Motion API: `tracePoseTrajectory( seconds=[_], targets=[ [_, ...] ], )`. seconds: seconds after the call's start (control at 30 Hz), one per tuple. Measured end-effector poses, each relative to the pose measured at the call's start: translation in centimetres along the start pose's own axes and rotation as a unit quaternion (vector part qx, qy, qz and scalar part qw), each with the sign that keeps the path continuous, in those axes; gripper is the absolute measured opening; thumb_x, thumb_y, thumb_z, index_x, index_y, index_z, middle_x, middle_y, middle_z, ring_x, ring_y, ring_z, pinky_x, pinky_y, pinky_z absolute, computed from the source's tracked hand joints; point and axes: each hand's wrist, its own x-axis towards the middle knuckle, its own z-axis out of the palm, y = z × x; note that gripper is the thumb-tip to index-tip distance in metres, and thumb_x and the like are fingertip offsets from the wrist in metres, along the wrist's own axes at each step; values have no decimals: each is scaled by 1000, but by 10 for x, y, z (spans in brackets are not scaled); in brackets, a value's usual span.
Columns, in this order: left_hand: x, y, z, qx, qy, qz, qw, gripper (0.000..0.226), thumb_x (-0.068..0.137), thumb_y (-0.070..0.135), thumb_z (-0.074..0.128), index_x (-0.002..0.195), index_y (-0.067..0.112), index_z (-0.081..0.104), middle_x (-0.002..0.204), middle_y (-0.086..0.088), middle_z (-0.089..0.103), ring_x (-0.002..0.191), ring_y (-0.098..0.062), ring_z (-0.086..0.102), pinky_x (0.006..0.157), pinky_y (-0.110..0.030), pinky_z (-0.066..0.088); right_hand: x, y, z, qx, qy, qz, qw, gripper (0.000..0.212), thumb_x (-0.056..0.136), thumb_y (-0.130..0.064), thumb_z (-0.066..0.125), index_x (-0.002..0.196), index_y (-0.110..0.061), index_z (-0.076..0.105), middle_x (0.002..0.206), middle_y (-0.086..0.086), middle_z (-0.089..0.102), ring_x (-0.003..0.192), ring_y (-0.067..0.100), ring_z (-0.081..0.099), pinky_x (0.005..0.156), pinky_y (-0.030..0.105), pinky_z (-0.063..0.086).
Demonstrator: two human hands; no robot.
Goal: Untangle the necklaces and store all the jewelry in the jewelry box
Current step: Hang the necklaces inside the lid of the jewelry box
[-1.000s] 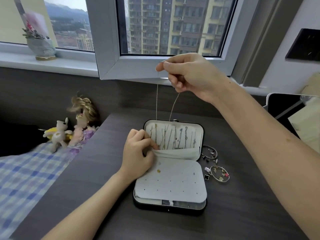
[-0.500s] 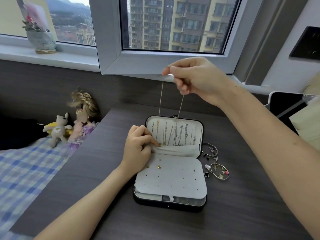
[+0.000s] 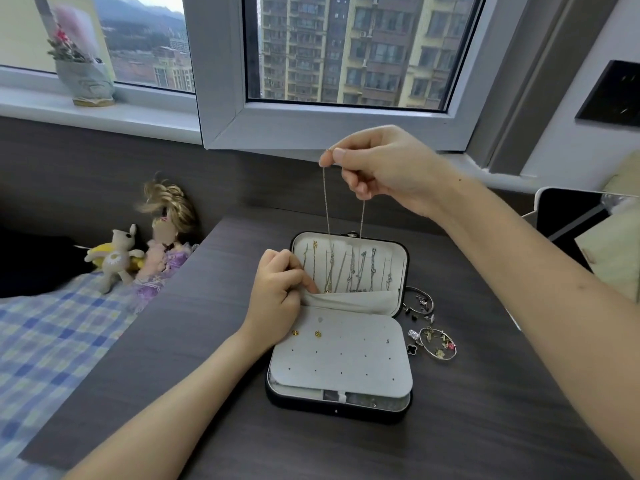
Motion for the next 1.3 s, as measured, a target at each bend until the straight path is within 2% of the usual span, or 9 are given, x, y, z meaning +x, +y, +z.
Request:
tracePoseTrajectory(
  seconds=[0.3,0.5,0.63,0.73,0.83,0.9,1.07,1.13,1.3],
  targets=[
    [2,-2,3,-2,-30,-41,999,38,59,-13,38,64,7,70,75,-8,52,83,-16,37,78,-4,27,2,16,15,-53,3,34,998,17,96,-14,53,92,-10,68,65,1,59,55,7,53,56,19,48],
    [2,-4,5,-8,-57,-67,996,37,59,-8,37,65,6,71,77,9,43,83,-12,37,77,-3,26,3,48,40,-4,53,125,991,9,90,-7,61,90,-1,67,68,9,64,53,11,59,53,22,55],
    [2,-4,5,-12,-58,-70,996,36,60,-7,38,65,8,70,77,7,42,84,-8,36,75,-4,26,-1,72,58,-35,68,151,986,10,90,-3,59,90,2,67,73,15,65,57,17,60,58,28,59],
    [2,-3,4,-21,-57,-77,995,37,61,-7,38,65,8,71,77,12,39,86,-6,36,77,-3,25,-3,92,66,-212,100,94,968,15,89,-9,57,86,-7,72,75,5,68,69,20,65,71,37,58],
    [1,-3,3,-22,-47,-60,997,36,61,-8,38,64,8,71,77,12,38,86,-7,37,77,-4,26,-6,105,74,-363,131,20,922,19,90,-15,55,92,-11,73,92,1,71,90,22,62,78,32,47],
    [1,-3,3,-18,-41,-47,998,36,61,-9,39,64,8,70,77,12,39,85,-7,37,78,-5,26,-10,111,76,-350,176,-22,920,17,90,-18,58,92,-10,73,93,2,72,91,21,62,77,30,42],
    [0,-3,2,-8,-29,-14,999,36,60,-12,40,64,8,70,77,6,42,82,-13,36,79,-6,27,-25,106,74,-192,306,-166,918,9,85,-13,66,83,-8,73,79,-1,71,74,10,63,66,13,43],
    [0,-3,2,-4,-26,-9,1000,36,60,-12,40,64,7,70,77,0,44,82,-15,35,80,-8,28,-28,100,69,-161,304,-159,926,9,86,-16,65,84,-11,73,79,-5,68,74,6,62,68,19,49],
    [-1,-2,1,-6,-18,7,1000,37,59,-15,39,64,6,70,76,-3,44,83,-16,36,78,-11,29,-25,97,67,-236,239,-120,934,11,87,-20,65,86,-12,73,76,-5,69,72,10,62,72,31,52]
  ],
)
